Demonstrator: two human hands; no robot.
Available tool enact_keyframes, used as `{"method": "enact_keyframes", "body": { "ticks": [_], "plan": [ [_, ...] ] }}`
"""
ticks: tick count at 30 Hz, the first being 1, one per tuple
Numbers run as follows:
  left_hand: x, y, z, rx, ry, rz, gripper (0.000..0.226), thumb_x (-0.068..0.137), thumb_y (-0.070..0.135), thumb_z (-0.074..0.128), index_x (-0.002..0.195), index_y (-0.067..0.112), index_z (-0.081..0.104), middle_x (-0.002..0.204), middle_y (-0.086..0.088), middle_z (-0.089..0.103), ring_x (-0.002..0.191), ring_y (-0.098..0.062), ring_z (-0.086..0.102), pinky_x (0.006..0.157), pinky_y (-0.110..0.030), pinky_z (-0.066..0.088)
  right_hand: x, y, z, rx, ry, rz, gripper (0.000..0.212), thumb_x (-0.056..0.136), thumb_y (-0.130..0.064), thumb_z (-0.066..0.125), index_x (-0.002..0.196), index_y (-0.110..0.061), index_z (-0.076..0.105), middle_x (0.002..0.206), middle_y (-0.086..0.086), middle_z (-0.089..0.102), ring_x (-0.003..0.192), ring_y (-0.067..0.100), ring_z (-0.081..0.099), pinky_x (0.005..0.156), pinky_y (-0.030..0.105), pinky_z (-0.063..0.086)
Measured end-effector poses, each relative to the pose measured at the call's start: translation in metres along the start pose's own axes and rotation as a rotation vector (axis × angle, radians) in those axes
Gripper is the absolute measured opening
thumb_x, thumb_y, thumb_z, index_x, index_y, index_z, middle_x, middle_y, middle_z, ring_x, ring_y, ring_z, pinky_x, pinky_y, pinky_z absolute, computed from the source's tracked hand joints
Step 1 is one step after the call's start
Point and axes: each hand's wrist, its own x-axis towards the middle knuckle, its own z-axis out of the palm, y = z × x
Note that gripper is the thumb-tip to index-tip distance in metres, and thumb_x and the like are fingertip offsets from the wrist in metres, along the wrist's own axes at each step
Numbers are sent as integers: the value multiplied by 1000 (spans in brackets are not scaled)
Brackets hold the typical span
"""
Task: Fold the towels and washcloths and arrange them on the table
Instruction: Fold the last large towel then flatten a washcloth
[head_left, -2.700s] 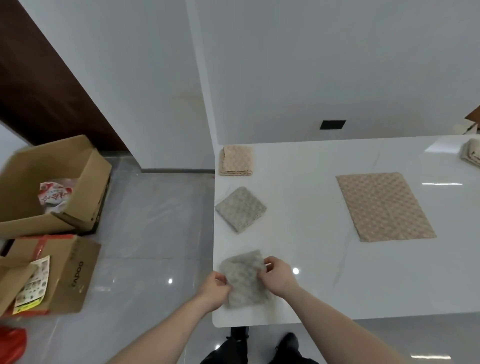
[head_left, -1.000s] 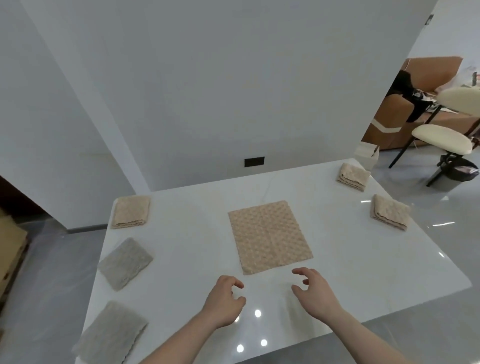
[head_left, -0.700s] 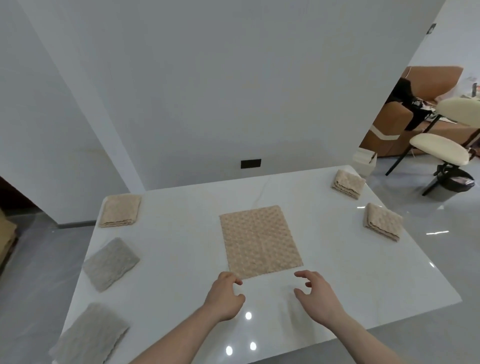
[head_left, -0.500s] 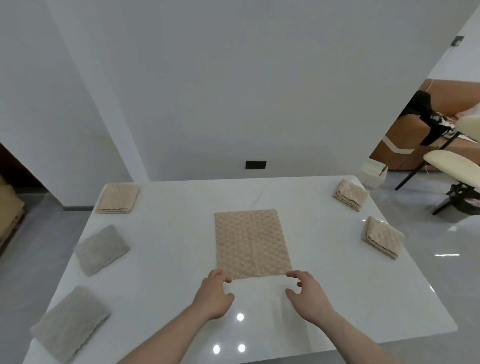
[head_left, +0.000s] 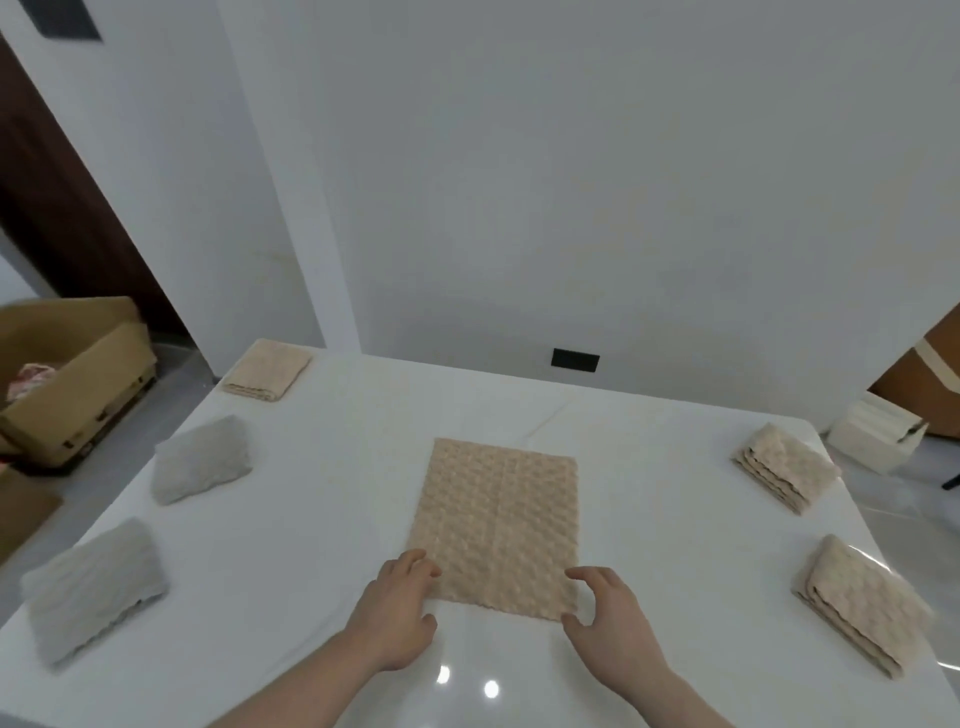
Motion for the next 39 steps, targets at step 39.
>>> {"method": "enact_keyframes", "body": {
  "ticks": [39],
  "plan": [
    [12, -55, 135, 9, 713, 177, 30, 92, 33, 44, 117, 34, 60, 120, 20, 63, 117, -11, 46, 102, -28, 36, -15, 67, 142, -190, 514, -188, 43, 89, -47, 48, 131, -38, 57, 127, -16, 49, 132, 12, 42, 115, 34, 31]
  ]
}}
